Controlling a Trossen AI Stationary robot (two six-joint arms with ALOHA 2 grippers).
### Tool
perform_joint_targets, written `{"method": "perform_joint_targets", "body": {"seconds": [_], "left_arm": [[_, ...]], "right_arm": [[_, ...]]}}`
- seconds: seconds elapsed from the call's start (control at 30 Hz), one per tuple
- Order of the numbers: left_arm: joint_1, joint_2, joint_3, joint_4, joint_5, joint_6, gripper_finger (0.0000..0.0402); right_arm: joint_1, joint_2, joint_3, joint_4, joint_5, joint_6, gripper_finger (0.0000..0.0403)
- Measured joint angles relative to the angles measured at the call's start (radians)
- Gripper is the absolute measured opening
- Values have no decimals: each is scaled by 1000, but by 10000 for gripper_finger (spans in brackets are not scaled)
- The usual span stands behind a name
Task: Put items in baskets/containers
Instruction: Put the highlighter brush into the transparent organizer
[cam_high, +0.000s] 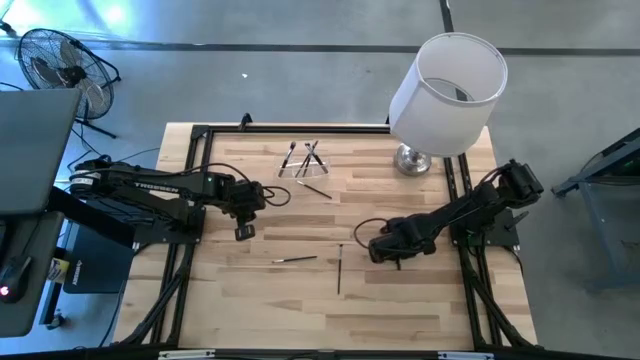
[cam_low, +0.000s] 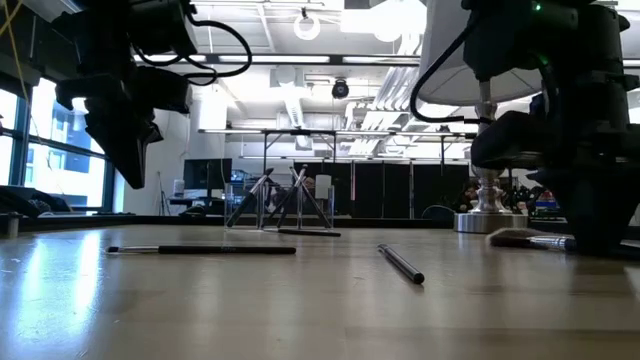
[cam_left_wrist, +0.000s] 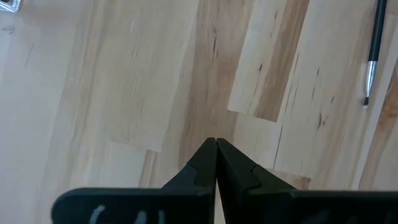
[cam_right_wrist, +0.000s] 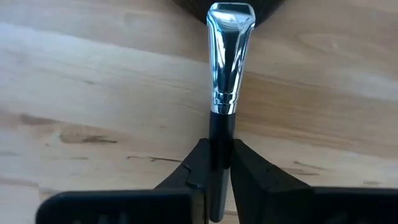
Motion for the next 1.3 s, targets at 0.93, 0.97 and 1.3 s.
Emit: {"method": "perform_joint_targets", "body": {"seconds": [0.93,0.97,1.3], "left_arm": [[0,0,0,34,-4,26,0],[0,0,0,35,-4,26,0],[19,-87,0,22,-41,-44,0]], "right_arm": [[-97,11,72,451,395,-450,32],[-113,11,72,475,396,-480,32],[-267,10,73,772,369,-857,32]]}}
